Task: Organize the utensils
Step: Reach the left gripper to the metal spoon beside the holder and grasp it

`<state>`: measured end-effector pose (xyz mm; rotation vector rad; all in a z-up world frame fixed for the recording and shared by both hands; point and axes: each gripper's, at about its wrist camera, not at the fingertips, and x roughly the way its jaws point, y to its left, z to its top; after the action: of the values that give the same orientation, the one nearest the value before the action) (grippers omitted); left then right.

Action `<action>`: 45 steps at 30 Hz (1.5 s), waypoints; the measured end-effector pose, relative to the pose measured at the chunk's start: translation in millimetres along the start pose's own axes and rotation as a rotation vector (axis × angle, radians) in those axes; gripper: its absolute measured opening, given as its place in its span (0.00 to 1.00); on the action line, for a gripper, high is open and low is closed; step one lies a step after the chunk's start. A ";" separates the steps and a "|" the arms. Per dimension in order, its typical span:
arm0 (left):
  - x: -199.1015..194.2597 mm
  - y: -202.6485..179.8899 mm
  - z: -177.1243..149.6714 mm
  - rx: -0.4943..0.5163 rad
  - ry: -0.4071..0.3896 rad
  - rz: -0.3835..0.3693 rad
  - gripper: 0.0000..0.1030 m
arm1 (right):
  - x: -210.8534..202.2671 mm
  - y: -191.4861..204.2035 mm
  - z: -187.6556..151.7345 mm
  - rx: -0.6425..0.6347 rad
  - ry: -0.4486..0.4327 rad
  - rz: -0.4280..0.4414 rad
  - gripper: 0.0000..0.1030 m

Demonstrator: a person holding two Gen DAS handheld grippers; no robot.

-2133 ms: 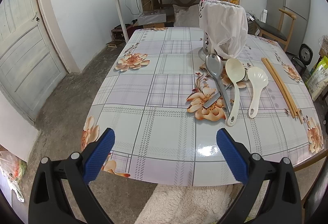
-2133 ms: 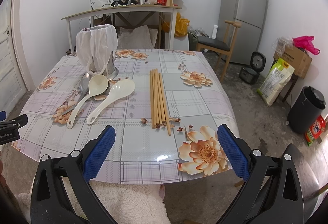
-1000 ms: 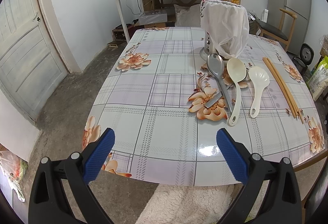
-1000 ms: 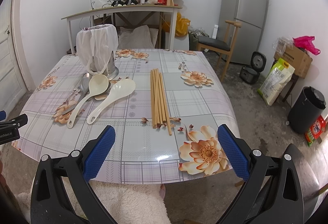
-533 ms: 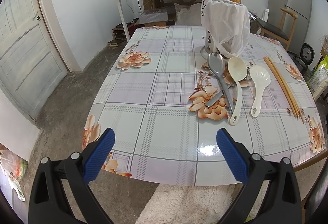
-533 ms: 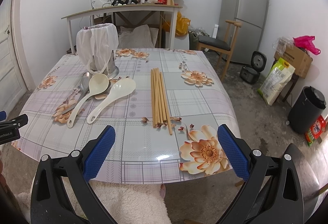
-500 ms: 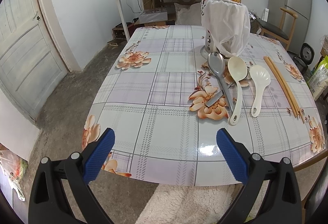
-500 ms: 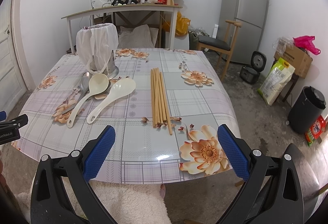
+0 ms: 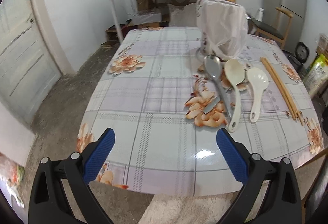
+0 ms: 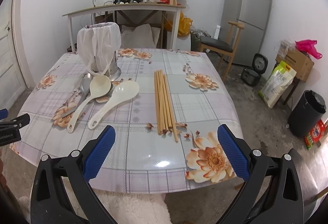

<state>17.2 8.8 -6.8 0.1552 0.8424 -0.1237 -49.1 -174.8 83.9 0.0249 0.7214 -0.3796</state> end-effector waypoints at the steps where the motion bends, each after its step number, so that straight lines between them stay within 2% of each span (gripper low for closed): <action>1: 1.5 -1.6 2.4 0.016 0.000 -0.003 0.94 | 0.3 0.8 1.9 0.002 -0.002 0.000 0.92; 8: 20.6 -6.4 20.0 0.079 0.050 -0.042 0.94 | 10.8 14.1 17.5 0.032 -0.002 0.035 0.92; 14: 37.4 -0.8 31.5 0.066 0.071 -0.065 0.94 | 27.2 36.8 25.5 0.004 0.041 0.113 0.92; 21: 58.2 3.1 45.2 0.039 0.087 -0.192 0.94 | 47.1 57.8 30.1 -0.055 0.092 0.176 0.93; 24: 60.6 0.2 49.9 0.039 0.061 -0.229 0.94 | 55.0 62.0 32.5 -0.065 0.101 0.188 0.93; 29: 66.7 -5.8 59.9 0.064 0.019 -0.260 0.94 | 69.7 60.2 39.0 -0.043 0.113 0.242 0.92; 34: 74.9 -6.2 68.8 0.041 -0.002 -0.341 0.94 | 80.6 50.8 42.4 -0.004 0.107 0.280 0.92; 38: 76.8 -9.2 78.1 0.050 -0.042 -0.364 0.94 | 90.5 38.0 44.5 0.064 0.116 0.307 0.92; 43: 87.7 -10.1 91.5 0.026 -0.031 -0.476 0.94 | 105.4 30.4 46.6 0.112 0.151 0.330 0.92; 45: 96.3 -16.2 97.9 0.043 -0.011 -0.495 0.94 | 108.4 30.1 46.8 0.113 0.155 0.337 0.92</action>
<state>149.7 -29.9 -16.2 -0.0164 0.8546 -0.6064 65.6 -189.7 45.6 0.2818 0.8317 -0.0955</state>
